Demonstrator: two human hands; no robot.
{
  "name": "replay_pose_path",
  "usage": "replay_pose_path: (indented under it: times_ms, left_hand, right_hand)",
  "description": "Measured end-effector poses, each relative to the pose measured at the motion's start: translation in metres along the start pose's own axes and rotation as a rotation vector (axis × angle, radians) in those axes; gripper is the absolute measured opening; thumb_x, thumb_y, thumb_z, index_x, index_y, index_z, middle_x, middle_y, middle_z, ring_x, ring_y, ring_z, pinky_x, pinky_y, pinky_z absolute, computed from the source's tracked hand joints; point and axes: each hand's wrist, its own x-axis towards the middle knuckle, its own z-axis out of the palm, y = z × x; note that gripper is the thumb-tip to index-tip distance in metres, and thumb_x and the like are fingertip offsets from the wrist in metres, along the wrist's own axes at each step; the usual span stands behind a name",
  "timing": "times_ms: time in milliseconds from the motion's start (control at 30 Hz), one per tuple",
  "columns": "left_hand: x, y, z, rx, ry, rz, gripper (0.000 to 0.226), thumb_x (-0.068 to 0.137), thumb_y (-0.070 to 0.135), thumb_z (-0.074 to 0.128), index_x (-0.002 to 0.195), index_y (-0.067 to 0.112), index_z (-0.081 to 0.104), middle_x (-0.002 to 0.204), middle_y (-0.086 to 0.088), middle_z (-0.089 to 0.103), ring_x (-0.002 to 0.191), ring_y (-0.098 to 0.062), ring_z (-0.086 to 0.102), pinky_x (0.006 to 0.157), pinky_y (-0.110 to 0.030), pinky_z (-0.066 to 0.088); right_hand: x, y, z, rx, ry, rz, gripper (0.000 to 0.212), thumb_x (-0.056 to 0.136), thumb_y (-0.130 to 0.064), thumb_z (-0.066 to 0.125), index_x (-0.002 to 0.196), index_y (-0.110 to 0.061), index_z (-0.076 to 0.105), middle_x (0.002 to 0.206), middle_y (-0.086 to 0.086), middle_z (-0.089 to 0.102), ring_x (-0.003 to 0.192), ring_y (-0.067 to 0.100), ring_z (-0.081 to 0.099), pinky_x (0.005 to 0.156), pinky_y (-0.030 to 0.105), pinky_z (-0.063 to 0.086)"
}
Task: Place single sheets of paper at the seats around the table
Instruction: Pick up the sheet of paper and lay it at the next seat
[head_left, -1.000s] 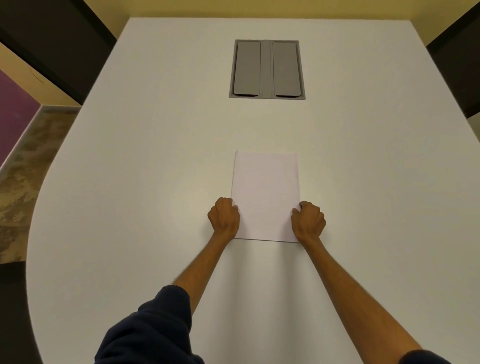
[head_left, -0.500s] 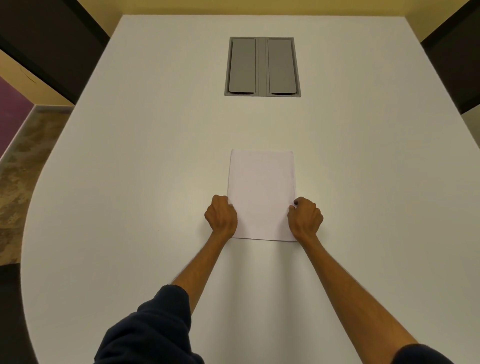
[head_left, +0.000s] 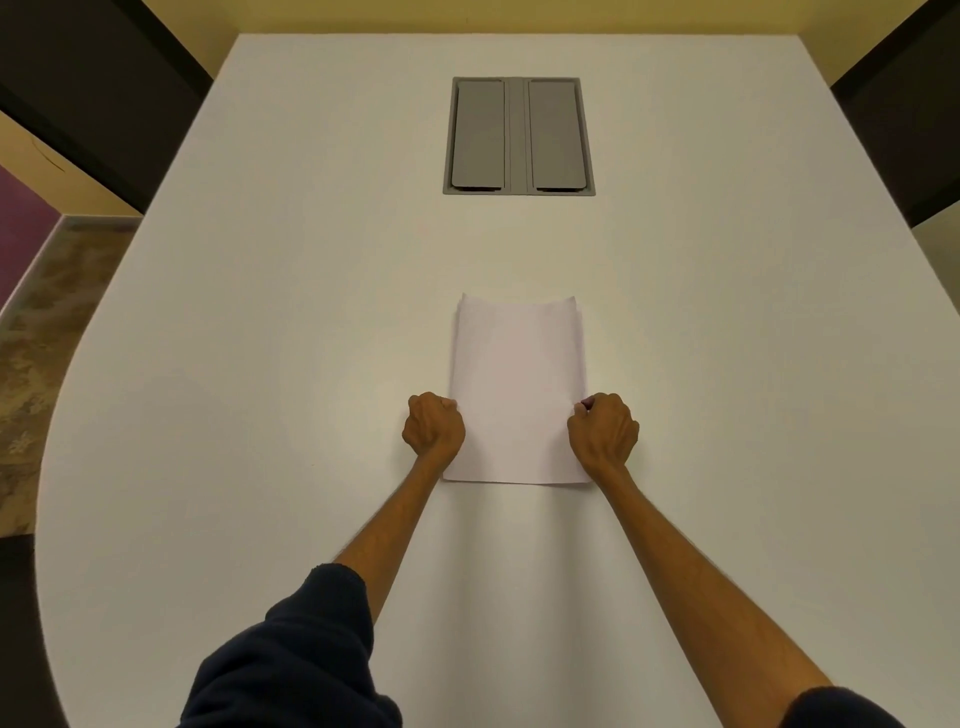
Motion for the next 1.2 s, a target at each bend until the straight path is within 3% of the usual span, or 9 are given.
replay_pose_path:
  times_ms: [133, 333, 500, 733, 1033, 1100, 1133, 1200]
  left_hand:
    - [0.001, 0.001, -0.002, -0.017, -0.011, -0.013, 0.023, 0.095, 0.016, 0.051, 0.092, -0.001, 0.067, 0.106, -0.017, 0.067, 0.093, -0.035, 0.066, 0.075, -0.037, 0.048]
    - [0.002, 0.008, -0.01, -0.023, 0.008, -0.011, 0.018, 0.092, 0.013, 0.052, 0.081, 0.008, 0.064, 0.095, -0.014, 0.072, 0.09, -0.033, 0.068, 0.068, -0.03, 0.042]
    - [0.004, 0.013, -0.013, -0.023, 0.025, -0.028, 0.02, 0.094, 0.016, 0.052, 0.095, 0.006, 0.069, 0.103, -0.013, 0.072, 0.098, -0.033, 0.066, 0.088, -0.036, 0.041]
    - [0.002, 0.013, -0.02, -0.036, 0.023, -0.06, 0.018, 0.091, 0.019, 0.056, 0.095, 0.009, 0.071, 0.104, -0.011, 0.073, 0.1, -0.032, 0.065, 0.091, -0.037, 0.037]
    - [0.0, 0.02, -0.033, -0.104, -0.037, -0.058, 0.024, 0.092, 0.031, 0.064, 0.103, 0.01, 0.068, 0.121, -0.014, 0.068, 0.113, -0.034, 0.062, 0.094, -0.037, 0.039]
    - [-0.002, 0.021, -0.037, -0.129, -0.064, -0.059, 0.038, 0.092, 0.034, 0.064, 0.118, 0.006, 0.065, 0.125, -0.015, 0.066, 0.117, -0.035, 0.061, 0.098, -0.038, 0.043]
    - [-0.003, 0.021, -0.04, -0.156, -0.089, -0.064, 0.043, 0.092, 0.035, 0.064, 0.121, 0.004, 0.064, 0.126, -0.016, 0.065, 0.117, -0.035, 0.061, 0.099, -0.039, 0.045]
    - [-0.006, 0.023, -0.044, -0.249, -0.141, -0.045, 0.036, 0.092, 0.034, 0.063, 0.108, 0.002, 0.067, 0.109, -0.017, 0.069, 0.102, -0.031, 0.064, 0.097, -0.041, 0.049]
  right_hand:
    - [-0.001, -0.002, -0.001, 0.03, 0.021, -0.002, 0.019, 0.092, -0.015, 0.054, 0.099, -0.007, 0.07, 0.105, 0.01, 0.069, 0.098, 0.031, 0.064, 0.089, 0.041, 0.046]
    - [-0.001, -0.009, -0.002, 0.118, 0.038, 0.023, 0.016, 0.097, -0.016, 0.051, 0.103, -0.006, 0.061, 0.102, 0.012, 0.068, 0.092, 0.032, 0.065, 0.077, 0.035, 0.046]
    - [0.0, -0.014, -0.002, 0.227, 0.03, 0.048, 0.017, 0.099, -0.016, 0.051, 0.108, -0.006, 0.06, 0.103, 0.013, 0.069, 0.092, 0.032, 0.065, 0.071, 0.03, 0.043]
    - [0.005, -0.014, -0.007, 0.346, 0.025, 0.099, 0.017, 0.097, -0.014, 0.053, 0.107, -0.005, 0.063, 0.105, 0.013, 0.069, 0.096, 0.031, 0.065, 0.074, 0.029, 0.043]
    - [0.007, -0.018, -0.02, 0.521, 0.044, 0.131, 0.017, 0.096, -0.013, 0.055, 0.103, -0.002, 0.066, 0.099, 0.014, 0.07, 0.089, 0.026, 0.063, 0.081, 0.033, 0.049]
    - [0.005, -0.018, -0.028, 0.595, 0.033, 0.143, 0.018, 0.095, -0.014, 0.055, 0.102, -0.003, 0.067, 0.095, 0.012, 0.069, 0.084, 0.024, 0.061, 0.077, 0.032, 0.049]
    - [0.004, -0.018, -0.032, 0.633, 0.029, 0.148, 0.018, 0.095, -0.015, 0.056, 0.102, -0.003, 0.067, 0.093, 0.01, 0.068, 0.082, 0.022, 0.06, 0.075, 0.029, 0.047]
    - [0.0, -0.018, -0.044, 0.695, 0.03, 0.148, 0.018, 0.095, -0.016, 0.057, 0.101, -0.003, 0.068, 0.089, 0.006, 0.066, 0.081, 0.02, 0.06, 0.074, 0.026, 0.044]
